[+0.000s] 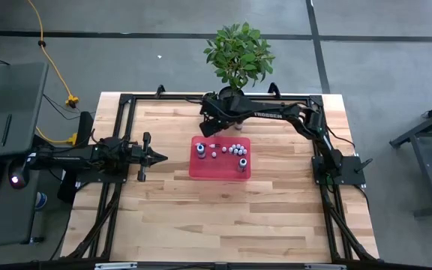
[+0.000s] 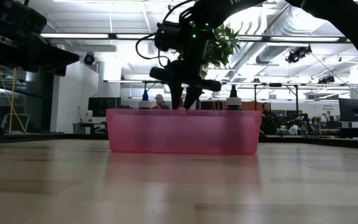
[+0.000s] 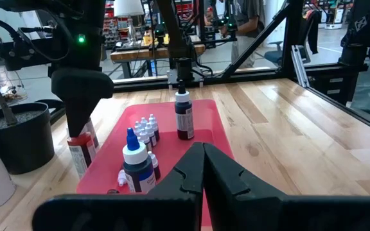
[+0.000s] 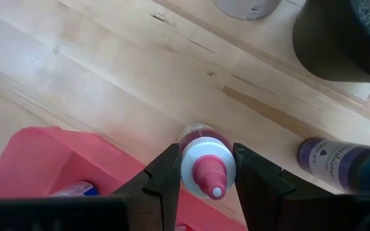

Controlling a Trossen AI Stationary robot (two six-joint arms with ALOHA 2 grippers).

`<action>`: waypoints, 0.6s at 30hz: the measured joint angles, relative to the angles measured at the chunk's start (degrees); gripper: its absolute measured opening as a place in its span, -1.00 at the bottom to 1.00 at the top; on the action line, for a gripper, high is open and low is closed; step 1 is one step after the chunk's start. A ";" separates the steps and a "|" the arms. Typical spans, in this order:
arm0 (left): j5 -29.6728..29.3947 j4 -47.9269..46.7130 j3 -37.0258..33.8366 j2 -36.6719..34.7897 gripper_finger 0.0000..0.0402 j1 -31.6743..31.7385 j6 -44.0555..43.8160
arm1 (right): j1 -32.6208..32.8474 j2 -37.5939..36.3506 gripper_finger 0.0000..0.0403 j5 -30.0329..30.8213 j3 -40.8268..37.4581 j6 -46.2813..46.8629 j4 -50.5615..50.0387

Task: Pick & Place food coloring
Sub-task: Put the large pink food coloring bottle into the pink container

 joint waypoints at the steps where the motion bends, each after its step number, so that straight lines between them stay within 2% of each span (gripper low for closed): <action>1: 0.00 0.00 0.00 -0.01 -1.00 0.00 0.01 | 0.00 0.00 -0.41 0.00 0.00 -0.02 0.36; 18: 0.00 0.00 0.00 0.00 -1.00 0.00 0.02 | 0.33 -0.04 -0.41 -0.07 0.74 -2.43 3.79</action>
